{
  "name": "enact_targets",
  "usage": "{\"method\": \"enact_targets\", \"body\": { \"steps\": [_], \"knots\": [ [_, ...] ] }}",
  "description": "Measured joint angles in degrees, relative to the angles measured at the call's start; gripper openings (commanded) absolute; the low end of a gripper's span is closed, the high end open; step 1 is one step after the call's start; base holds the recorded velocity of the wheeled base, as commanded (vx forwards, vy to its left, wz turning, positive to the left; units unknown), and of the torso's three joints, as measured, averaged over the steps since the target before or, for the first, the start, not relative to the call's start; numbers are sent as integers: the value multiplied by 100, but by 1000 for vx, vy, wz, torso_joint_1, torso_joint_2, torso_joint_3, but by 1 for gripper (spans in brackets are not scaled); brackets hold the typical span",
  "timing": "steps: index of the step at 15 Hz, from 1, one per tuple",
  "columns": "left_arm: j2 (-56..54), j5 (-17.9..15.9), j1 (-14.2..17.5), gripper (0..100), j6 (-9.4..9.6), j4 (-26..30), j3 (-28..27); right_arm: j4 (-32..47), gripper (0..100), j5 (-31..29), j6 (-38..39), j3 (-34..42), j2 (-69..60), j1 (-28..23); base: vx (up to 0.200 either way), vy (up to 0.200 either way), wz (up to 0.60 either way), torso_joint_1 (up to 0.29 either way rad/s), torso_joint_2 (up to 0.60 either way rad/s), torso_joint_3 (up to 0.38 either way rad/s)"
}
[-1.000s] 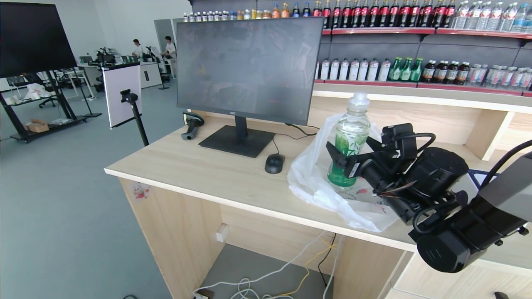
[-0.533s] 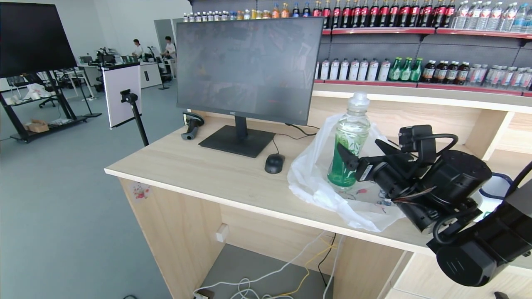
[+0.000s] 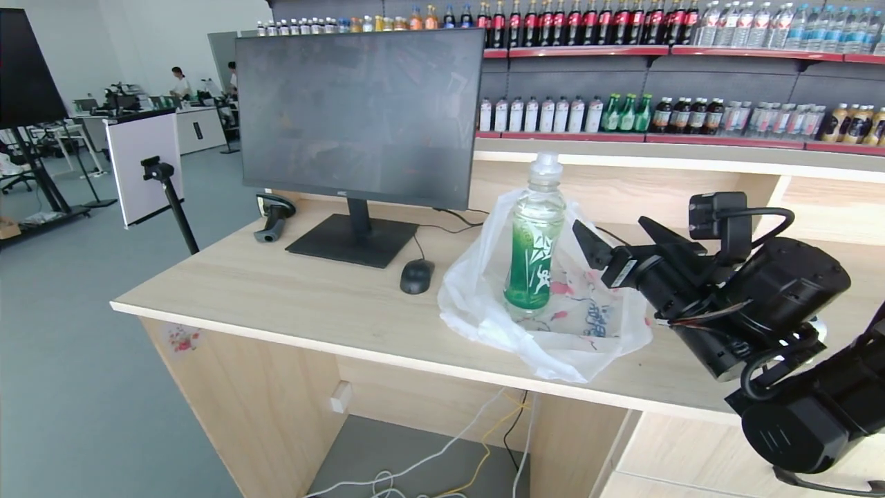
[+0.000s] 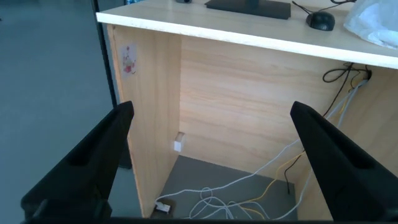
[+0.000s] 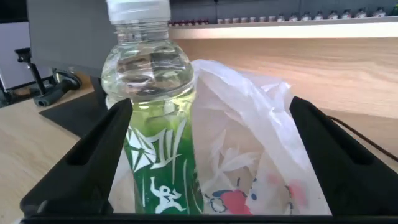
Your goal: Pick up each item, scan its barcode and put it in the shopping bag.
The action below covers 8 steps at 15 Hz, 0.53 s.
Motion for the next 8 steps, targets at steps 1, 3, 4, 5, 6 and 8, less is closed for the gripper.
{"method": "enact_targets", "body": {
  "steps": [1,3,4,5,6,8],
  "knots": [
    [0,0,2,100,4,2,0,-5,100,0,0,0,-20,0,0,0,-600,-2,2,2],
    [0,-2,0,100,-7,-6,0,-11,100,2,-6,22,-63,-30,0,0,0,0,0,0],
    [0,0,0,100,-20,-4,0,-9,100,2,-24,34,-80,-80,0,0,0,0,0,0],
    [0,0,5,100,-26,-6,0,-6,100,2,-57,52,-94,-148,0,0,0,0,0,0],
    [0,0,2,100,-23,-4,0,-20,100,-5,-68,63,-107,-194,0,-200,0,2,2,2],
    [0,0,10,100,-23,-13,0,-2,100,2,-68,76,-118,-229,0,-200,0,2,0,5]
  ]
}}
